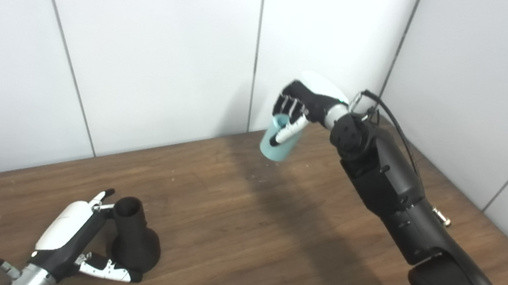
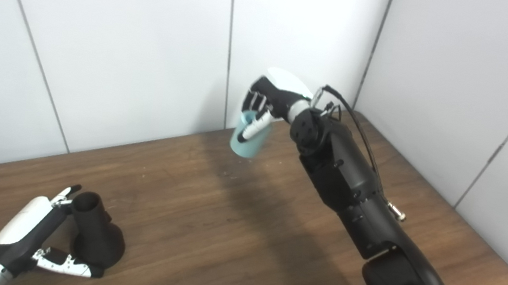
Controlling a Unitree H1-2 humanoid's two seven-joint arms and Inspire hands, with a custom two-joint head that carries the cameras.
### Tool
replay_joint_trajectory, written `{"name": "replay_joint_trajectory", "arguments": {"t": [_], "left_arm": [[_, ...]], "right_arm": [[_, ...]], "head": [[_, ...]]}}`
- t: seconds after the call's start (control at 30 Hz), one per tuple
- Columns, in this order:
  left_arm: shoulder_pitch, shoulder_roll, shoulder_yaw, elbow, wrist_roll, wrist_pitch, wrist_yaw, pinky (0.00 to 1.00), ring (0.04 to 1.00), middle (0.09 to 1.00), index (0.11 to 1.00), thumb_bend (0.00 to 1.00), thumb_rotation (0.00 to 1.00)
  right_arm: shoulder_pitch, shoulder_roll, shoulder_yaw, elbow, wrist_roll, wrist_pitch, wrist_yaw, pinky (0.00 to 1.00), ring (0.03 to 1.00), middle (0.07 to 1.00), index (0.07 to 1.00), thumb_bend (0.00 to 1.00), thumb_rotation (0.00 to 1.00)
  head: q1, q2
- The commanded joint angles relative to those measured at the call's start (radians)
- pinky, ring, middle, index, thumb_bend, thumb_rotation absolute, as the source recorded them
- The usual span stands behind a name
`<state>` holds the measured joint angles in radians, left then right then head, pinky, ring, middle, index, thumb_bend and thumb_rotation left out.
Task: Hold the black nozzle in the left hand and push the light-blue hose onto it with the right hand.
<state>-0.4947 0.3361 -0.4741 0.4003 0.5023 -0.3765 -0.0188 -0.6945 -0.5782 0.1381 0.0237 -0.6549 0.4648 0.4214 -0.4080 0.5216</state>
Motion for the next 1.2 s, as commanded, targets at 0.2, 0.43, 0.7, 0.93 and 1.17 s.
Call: {"name": "replay_joint_trajectory", "arguments": {"t": [0.2,0.43,0.7,0.93,1.17], "left_arm": [[0.036,-0.001,-0.037,0.009,0.061,0.08,-0.1,1.0,0.599,0.463,0.494,0.53,0.0],[0.032,-0.032,-0.048,-0.009,0.081,0.129,-0.096,1.0,0.602,0.468,0.491,0.53,0.0],[0.029,-0.057,-0.058,-0.022,0.097,0.163,-0.093,1.0,0.599,0.462,0.493,0.53,0.0],[0.023,-0.067,-0.069,-0.022,0.111,0.169,-0.09,1.0,0.598,0.449,0.495,0.53,0.0],[0.014,-0.078,-0.074,-0.025,0.117,0.189,-0.1,1.0,0.597,0.45,0.494,0.53,0.0]], "right_arm": [[-0.13,-0.007,0.027,-0.119,0.065,-0.033,0.059,0.41,0.462,0.477,0.482,0.52,0.0],[-0.175,-0.01,0.063,-0.186,0.085,-0.018,0.131,0.4,0.466,0.475,0.48,0.52,0.0],[-0.229,0.0,0.09,-0.243,0.123,-0.032,0.197,0.39,0.461,0.481,0.475,0.52,0.0],[-0.291,0.015,0.147,-0.273,0.11,-0.018,0.254,0.39,0.453,0.491,0.47,0.52,0.0],[-0.316,0.043,0.161,-0.29,0.132,-0.032,0.288,0.38,0.45,0.494,0.469,0.52,0.0]], "head": [[0.092,0.009],[0.189,0.016],[0.276,0.027],[0.311,0.034],[0.345,0.044]]}}
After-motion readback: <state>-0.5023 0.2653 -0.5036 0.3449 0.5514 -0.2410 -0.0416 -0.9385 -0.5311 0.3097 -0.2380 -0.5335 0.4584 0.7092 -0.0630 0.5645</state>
